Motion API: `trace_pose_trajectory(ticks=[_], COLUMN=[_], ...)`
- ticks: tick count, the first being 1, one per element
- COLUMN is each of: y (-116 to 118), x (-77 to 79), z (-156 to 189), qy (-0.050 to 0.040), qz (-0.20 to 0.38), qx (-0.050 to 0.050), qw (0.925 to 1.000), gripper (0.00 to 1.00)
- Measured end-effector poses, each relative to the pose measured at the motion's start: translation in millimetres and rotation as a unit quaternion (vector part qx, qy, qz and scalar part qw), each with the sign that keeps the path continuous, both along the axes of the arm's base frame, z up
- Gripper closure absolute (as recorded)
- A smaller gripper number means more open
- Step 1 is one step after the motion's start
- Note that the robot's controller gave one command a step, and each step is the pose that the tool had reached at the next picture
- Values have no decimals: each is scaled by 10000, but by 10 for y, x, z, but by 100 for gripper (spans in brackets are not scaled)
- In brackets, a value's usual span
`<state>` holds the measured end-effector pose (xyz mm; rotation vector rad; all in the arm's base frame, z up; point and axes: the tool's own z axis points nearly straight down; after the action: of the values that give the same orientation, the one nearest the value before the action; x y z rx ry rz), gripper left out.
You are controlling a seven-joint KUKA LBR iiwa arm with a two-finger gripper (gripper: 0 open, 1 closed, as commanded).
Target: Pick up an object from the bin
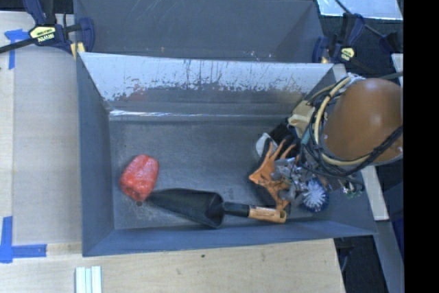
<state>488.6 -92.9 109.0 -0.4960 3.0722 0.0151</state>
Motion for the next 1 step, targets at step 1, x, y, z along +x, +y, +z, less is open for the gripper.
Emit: trace_pose_trajectory(ticks=[1], y=[-3], x=[9], z=[66], qy=[-19], qz=[-9], qx=[-4], qw=[10000], gripper=[100])
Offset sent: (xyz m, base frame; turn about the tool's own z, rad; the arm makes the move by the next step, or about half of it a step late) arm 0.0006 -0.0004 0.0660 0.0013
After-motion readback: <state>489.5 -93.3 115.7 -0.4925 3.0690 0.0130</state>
